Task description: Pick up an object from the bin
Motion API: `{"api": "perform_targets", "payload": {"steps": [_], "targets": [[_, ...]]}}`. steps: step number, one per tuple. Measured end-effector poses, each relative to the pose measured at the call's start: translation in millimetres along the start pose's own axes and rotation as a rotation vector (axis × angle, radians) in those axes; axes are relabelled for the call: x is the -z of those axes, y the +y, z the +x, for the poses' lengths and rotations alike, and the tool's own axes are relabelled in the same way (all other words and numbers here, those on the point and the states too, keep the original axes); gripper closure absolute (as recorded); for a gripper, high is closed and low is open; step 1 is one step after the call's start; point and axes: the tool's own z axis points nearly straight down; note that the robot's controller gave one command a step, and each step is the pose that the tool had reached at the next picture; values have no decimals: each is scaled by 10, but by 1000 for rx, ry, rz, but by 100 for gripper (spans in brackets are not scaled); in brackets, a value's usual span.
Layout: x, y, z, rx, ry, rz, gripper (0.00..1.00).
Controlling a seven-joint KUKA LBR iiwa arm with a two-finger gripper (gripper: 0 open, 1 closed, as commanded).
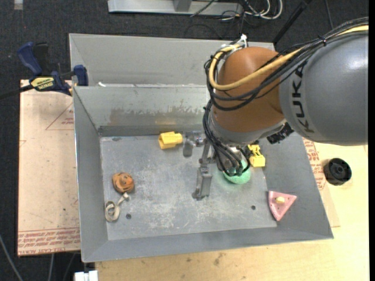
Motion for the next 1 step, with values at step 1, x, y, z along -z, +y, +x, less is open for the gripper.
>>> {"api": "perform_targets", "payload": {"steps": [1], "targets": [[65, -264, -396, -48, -1, -2, 0]]}}
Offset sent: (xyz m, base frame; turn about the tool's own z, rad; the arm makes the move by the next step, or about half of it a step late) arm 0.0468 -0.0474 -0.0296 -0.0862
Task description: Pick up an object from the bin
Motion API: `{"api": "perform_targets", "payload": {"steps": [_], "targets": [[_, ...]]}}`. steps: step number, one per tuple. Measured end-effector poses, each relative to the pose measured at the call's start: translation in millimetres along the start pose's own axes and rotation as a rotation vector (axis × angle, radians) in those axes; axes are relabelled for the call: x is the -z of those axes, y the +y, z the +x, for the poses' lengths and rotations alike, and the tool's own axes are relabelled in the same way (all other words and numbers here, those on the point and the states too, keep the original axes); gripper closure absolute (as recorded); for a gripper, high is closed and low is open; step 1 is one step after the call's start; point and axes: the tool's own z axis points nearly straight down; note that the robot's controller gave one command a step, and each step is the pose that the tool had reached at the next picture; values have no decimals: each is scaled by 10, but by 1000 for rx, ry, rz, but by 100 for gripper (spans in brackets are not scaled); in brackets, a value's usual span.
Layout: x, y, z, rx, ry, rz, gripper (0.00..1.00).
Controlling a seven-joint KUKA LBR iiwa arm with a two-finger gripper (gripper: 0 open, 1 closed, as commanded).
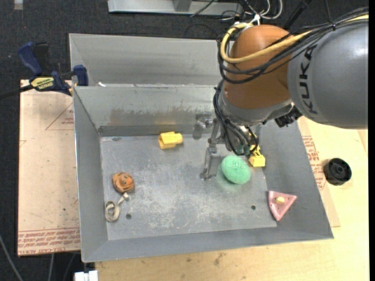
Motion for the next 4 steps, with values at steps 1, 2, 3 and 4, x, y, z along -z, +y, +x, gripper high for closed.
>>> {"api": "perform_targets", "payload": {"steps": [1, 2, 3, 4], "targets": [[-215, -168, -151, 81, -4, 3, 0], [-615, -511, -492, 96, -8, 0, 0], [-456, -1131, -108, -21, 8, 1, 0], [-571, -1369, -187, 103, -4, 5, 0]]}}
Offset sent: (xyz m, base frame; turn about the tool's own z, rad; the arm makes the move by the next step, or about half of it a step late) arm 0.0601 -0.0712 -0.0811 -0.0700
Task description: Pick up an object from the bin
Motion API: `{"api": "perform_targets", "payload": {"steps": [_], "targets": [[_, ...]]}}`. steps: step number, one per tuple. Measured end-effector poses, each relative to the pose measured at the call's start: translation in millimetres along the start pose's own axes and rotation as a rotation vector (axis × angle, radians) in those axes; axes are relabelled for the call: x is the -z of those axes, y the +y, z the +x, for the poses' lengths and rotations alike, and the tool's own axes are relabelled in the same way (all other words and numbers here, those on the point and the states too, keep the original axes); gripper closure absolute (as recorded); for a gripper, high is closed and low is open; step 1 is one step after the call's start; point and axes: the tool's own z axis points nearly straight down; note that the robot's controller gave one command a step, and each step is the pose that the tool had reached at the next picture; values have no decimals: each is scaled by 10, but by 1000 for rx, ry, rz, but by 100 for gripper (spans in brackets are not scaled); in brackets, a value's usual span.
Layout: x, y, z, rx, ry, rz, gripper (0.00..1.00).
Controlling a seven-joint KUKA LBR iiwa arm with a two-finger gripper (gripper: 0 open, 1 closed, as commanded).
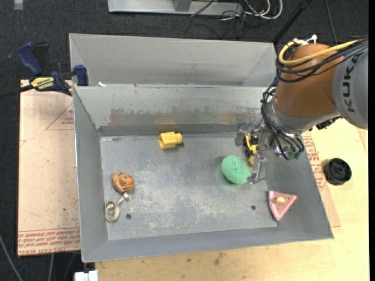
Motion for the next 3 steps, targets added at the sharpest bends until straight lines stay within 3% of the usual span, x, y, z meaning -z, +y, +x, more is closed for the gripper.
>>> {"api": "perform_targets", "payload": {"steps": [1, 2, 3], "targets": [[-568, 34, 80, 185, -2, -2, 0], [-951, 64, 215, 68, -1, -4, 100], [-951, 63, 215, 68, -1, -4, 100]]}}
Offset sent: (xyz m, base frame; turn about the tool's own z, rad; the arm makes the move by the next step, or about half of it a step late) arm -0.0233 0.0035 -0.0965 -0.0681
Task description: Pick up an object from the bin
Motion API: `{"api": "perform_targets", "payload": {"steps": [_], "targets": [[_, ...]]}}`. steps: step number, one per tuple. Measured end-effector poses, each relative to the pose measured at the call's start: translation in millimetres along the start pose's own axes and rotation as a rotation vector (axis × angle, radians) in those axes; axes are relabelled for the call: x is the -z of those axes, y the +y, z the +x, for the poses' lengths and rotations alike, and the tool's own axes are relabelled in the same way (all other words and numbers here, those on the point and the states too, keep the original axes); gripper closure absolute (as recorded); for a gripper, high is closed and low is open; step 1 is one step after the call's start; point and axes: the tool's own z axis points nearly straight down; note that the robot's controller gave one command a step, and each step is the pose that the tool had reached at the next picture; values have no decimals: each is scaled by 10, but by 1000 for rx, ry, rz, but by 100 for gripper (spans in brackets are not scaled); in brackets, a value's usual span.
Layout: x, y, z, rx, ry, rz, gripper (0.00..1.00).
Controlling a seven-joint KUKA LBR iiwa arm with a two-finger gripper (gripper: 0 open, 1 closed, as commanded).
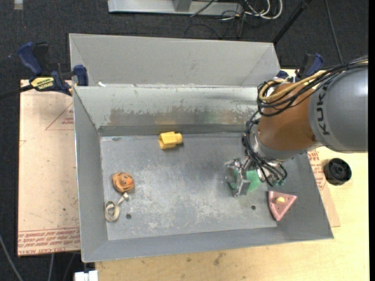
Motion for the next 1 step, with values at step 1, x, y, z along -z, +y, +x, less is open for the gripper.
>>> {"api": "perform_targets", "payload": {"steps": [1], "targets": [[298, -10, 128, 38, 8, -1, 100]]}}
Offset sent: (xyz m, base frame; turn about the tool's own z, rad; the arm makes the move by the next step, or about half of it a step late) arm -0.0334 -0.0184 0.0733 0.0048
